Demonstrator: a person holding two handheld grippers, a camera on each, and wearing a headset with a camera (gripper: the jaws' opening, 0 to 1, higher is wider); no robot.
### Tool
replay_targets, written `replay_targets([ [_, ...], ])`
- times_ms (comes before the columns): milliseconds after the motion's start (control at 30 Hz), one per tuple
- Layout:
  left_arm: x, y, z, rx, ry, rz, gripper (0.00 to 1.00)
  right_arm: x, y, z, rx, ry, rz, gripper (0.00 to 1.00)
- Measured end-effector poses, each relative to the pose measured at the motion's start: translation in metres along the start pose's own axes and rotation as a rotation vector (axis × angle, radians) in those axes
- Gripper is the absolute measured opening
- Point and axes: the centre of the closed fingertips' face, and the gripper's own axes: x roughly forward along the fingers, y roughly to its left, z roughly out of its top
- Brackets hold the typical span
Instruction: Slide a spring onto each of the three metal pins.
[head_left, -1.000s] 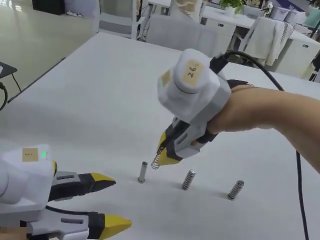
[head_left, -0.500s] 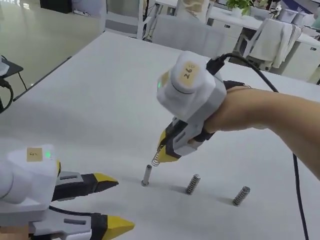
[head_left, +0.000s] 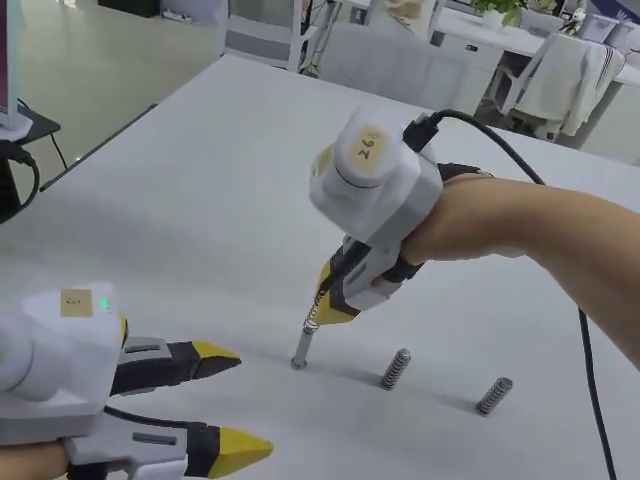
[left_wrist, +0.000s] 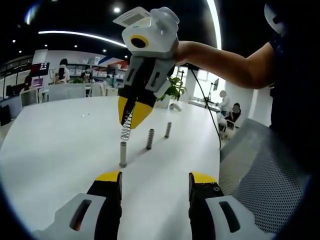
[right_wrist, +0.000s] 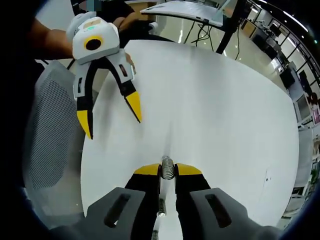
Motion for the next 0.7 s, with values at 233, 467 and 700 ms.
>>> replay_targets([
  [233,-0.002,0.003,0.0,-0.006,-0.002,0.008,0.49,0.006,0.001,-0.002,-0.005,0.018,0.012,0.08],
  [467,-0.003,0.004,-0.002,-0.012,-0.001,0.014,0.49,0.011,0.0,-0.002,-0.008,0.025,0.021,0.08],
  [700,-0.003,0.006,-0.003,-0.011,0.002,0.019,0.49,0.017,0.001,-0.006,-0.014,0.044,0.028,0.08],
])
